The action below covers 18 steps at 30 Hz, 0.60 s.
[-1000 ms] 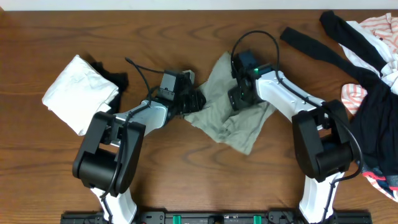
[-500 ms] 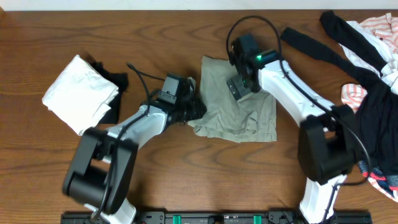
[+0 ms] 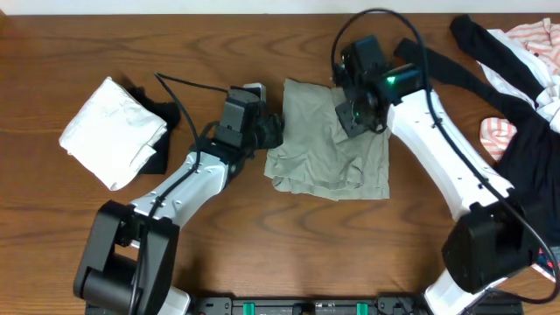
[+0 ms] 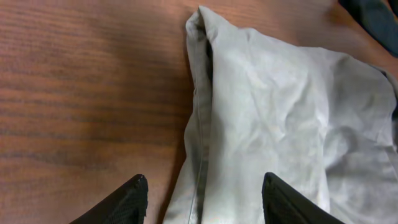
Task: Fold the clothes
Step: 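Grasp the folded shorts' left and right sides with both grippers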
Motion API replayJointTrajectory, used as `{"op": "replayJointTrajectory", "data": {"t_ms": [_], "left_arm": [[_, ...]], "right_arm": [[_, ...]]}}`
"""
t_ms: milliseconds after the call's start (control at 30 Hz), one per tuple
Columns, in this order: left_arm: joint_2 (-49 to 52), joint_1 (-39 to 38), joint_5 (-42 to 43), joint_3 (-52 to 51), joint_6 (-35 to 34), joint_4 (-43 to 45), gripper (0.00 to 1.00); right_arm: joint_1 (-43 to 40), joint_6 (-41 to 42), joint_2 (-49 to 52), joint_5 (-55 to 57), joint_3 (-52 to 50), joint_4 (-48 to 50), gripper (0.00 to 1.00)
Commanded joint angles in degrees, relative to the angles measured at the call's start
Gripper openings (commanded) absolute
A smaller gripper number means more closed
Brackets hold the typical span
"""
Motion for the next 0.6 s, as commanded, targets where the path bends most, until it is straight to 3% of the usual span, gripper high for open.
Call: {"op": "replayJointTrajectory", "data": {"t_ms": [0,300,567], "left_arm": [[1.11,0.04,-1.33,-0.11,2.45,1.03,0.59],[1.16,0.04,-1.31,-0.11,2.43,1.07,0.59],[1.16,0.02,-0.87,-0.11,2.43,1.07,0.6]], "right_arm": [[-0.74,2.27,1.01,-1.22,-6.03,1.55,0.34],[-0.74,2.47,1.01,-3.13,-20.24,6.62,0.36],[-1.07,2.75,0.98,-0.35,-23.06,7.69,0.37]]}}
